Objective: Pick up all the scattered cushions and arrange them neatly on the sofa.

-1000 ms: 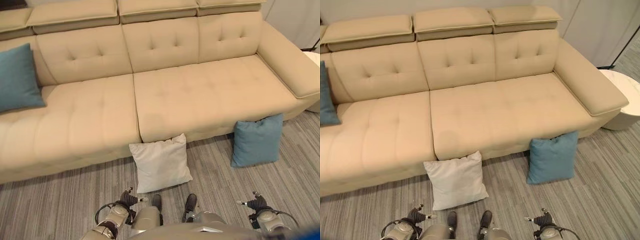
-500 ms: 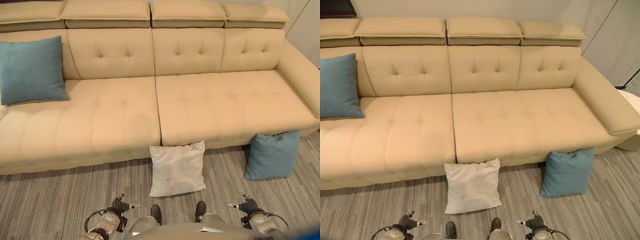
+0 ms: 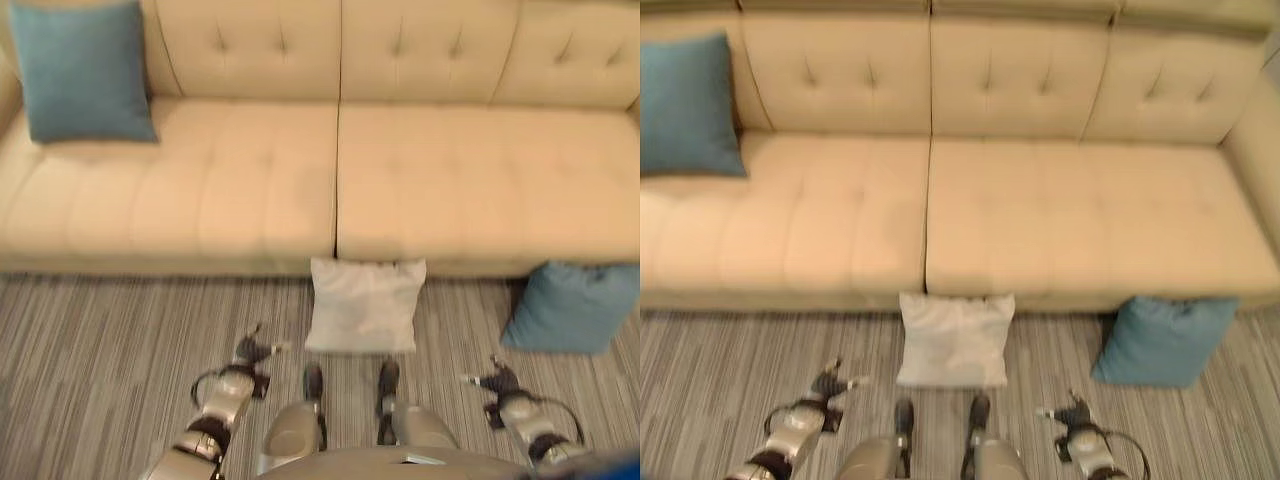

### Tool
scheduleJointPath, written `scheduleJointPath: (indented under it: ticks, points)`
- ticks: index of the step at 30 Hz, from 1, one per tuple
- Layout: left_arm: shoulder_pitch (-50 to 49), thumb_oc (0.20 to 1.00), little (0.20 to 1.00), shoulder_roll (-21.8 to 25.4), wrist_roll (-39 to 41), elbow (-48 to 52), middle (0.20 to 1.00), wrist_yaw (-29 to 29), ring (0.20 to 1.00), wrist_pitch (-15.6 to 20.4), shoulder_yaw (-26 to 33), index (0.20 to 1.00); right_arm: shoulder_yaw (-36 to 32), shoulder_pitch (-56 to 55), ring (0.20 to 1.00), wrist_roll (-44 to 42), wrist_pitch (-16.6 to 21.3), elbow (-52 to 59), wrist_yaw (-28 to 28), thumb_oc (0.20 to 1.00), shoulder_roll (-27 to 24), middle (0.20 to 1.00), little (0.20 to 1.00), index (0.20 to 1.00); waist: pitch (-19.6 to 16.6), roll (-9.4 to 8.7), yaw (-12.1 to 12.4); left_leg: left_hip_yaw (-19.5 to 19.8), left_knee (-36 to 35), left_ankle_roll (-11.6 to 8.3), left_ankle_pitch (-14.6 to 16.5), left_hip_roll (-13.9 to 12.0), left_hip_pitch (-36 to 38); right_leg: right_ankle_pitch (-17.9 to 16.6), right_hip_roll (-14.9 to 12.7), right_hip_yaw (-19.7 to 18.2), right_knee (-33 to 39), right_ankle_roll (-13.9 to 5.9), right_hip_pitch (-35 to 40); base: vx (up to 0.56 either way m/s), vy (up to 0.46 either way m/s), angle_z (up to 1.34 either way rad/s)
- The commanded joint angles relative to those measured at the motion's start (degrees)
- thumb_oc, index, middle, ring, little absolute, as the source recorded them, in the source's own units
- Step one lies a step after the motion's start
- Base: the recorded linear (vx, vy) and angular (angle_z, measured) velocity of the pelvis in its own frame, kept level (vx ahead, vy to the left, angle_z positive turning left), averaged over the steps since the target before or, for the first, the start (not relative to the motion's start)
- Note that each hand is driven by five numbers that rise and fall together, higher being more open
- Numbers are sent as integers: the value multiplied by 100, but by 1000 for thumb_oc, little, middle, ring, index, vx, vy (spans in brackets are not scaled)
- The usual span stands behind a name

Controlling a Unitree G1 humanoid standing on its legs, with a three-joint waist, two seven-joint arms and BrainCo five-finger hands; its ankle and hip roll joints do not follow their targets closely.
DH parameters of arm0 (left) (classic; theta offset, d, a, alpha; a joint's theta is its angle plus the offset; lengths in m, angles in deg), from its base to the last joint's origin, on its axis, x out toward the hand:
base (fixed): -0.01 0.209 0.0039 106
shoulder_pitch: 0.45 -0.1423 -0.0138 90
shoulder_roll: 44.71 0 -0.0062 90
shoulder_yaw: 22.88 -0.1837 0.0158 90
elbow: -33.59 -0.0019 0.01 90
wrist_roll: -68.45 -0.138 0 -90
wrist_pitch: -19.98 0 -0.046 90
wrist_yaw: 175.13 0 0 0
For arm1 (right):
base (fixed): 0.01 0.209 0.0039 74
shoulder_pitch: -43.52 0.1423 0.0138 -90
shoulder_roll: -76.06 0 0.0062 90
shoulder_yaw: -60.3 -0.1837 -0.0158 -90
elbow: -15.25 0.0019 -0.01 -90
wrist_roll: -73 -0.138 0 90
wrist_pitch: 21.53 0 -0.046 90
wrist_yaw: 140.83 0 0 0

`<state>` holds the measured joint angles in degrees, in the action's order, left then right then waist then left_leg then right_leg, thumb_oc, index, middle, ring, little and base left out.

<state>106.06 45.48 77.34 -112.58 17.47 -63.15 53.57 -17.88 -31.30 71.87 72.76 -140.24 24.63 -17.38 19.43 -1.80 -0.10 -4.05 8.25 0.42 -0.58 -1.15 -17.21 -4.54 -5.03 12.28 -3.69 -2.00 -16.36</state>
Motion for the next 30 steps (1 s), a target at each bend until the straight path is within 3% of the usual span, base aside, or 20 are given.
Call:
scheduleJointPath:
  ticks: [1,4,6,15,20,23,30]
  points:
    - [-31,1000,1000,120,537,218,1000,440,1000,372,-103,1000,153,-14,1000,-410,166,577,-420,1000,-321,1000,1000,1000,-246,-43,-70,251,209,-221,162,162,-557,574,-211,-218,-867,-217,-712,-251,25,5]
    - [254,1000,1000,133,733,279,1000,610,1000,457,-117,1000,208,388,1000,-553,218,750,-592,1000,-363,1000,1000,1000,-187,4,-80,202,558,-208,166,114,-1240,614,-290,-242,-1243,-190,-1420,-129,14,-1]
    - [511,1000,1000,143,868,261,1000,717,1000,508,-155,1000,248,697,1000,-660,258,816,-723,1000,-386,1000,1000,1000,-171,29,-85,219,855,-241,345,78,-1685,797,-302,-333,-1569,-216,-1899,-63,-21,-8]
    - [2094,1000,1000,348,1093,360,1000,1080,1000,592,-509,1000,458,2454,1000,-1106,453,984,-1192,1000,-769,1000,1000,1000,-34,138,-167,262,1108,-361,137,-7,-3565,769,-446,-478,-2083,-247,-3820,-93,-23,1]
    - [3011,1000,1000,535,1153,309,1000,1171,1000,580,-746,1000,715,3324,1000,-1157,465,927,-1379,1000,-961,1000,1000,1000,0,168,-248,308,1279,-334,105,2,-4367,756,-471,-587,-2327,-295,-4643,-48,-28,3]
    - [3904,1000,1000,757,1270,167,1000,1311,1000,557,-942,1000,969,4053,1000,-1248,456,734,-1543,1000,-1100,1000,1000,1000,19,203,-310,370,1855,-237,211,64,-5285,842,-461,-695,-2929,-297,-5539,-20,-36,9]
    - [4335,1000,1000,870,1357,562,1000,1747,1000,555,-948,1000,975,4382,1000,-1113,463,1122,-2100,1000,-1169,1000,1000,1000,152,297,-353,325,2917,-164,485,110,-6408,1097,-452,-832,-3922,-245,-6609,35,-11,4]
